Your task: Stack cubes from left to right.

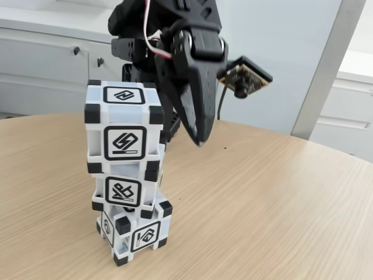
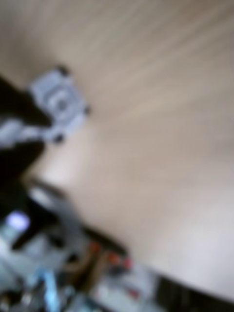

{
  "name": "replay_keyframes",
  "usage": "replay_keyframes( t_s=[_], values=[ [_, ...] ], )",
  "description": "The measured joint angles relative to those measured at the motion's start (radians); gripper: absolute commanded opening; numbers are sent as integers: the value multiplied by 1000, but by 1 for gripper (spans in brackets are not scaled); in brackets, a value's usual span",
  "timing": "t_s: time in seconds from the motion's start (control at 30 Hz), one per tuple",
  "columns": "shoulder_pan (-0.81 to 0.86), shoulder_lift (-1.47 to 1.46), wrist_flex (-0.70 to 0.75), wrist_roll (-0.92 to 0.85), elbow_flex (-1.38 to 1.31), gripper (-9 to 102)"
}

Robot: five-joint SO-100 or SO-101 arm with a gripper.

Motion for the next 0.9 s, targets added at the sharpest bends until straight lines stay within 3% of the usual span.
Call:
replay_keyframes(
  t_s=[0.9],
  values=[
    [0, 0, -3, 160, 84, 0]
  ],
)
